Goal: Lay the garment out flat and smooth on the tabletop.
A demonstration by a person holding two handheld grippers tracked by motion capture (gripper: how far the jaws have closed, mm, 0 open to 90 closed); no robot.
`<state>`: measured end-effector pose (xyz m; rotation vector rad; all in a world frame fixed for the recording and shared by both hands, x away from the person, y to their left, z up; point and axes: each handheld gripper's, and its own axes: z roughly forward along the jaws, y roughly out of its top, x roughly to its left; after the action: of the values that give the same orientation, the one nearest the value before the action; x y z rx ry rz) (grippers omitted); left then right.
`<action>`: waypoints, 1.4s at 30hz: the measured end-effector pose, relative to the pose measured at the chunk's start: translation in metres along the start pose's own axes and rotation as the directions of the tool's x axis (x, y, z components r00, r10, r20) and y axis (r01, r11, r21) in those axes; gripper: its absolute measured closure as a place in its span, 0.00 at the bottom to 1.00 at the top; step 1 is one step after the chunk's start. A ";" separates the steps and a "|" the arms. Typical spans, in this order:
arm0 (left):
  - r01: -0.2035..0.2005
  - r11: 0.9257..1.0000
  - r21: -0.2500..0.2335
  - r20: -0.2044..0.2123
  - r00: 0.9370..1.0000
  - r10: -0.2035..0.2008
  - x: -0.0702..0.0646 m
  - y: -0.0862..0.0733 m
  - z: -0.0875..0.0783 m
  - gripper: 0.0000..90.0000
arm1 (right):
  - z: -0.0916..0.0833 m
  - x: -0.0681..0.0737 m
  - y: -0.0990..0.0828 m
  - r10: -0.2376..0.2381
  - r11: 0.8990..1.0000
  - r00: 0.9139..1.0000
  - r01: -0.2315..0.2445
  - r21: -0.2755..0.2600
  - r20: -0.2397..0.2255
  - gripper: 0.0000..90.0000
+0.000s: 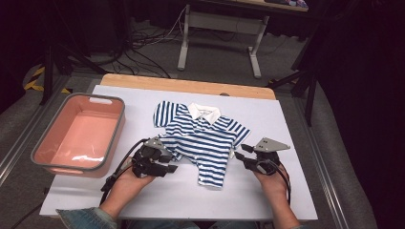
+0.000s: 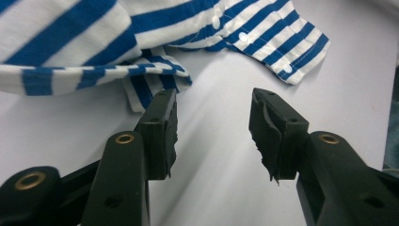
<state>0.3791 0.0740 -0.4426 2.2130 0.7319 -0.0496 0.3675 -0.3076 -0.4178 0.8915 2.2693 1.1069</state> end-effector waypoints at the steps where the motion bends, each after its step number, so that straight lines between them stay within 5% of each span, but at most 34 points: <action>1: -0.006 1.000 0.006 -0.007 1.000 0.006 0.000 0.000 0.002 0.58 | 0.000 0.000 0.000 0.002 1.000 1.000 -0.002 0.003 -0.006 0.62; 8: -0.017 0.999 0.046 -0.037 0.999 0.019 -0.001 -0.001 0.011 0.58 | -0.004 -0.001 -0.006 0.010 1.000 1.000 -0.010 0.003 -0.012 0.62; 18: -0.024 1.000 0.007 -0.092 0.995 0.025 0.002 0.007 0.020 0.58 | -0.003 0.002 -0.009 0.005 1.000 1.000 -0.005 0.011 -0.021 0.62; 26: -0.047 0.999 -0.025 -0.102 0.994 0.045 -0.002 0.011 0.017 0.98 | -0.005 0.003 -0.011 0.009 1.000 1.000 -0.008 0.008 -0.026 0.63; 32: -0.027 0.998 -0.062 -0.048 0.999 0.024 -0.003 0.008 0.001 0.99 | -0.005 0.004 -0.010 0.004 1.000 0.999 -0.003 0.006 -0.034 0.63; 35: -0.017 0.996 -0.091 0.025 1.000 0.019 -0.007 0.003 -0.013 0.99 | -0.003 0.004 -0.009 -0.002 1.000 0.999 0.002 0.004 -0.037 0.63; 42: -0.018 0.994 -0.112 0.045 0.999 0.023 -0.016 -0.006 -0.034 0.99 | 0.003 0.004 -0.005 -0.016 1.000 0.998 0.016 0.005 -0.054 0.62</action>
<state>0.3560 0.0932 -0.4189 2.1056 0.6703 -0.0489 0.3652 -0.3060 -0.4243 0.8534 2.3198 1.1317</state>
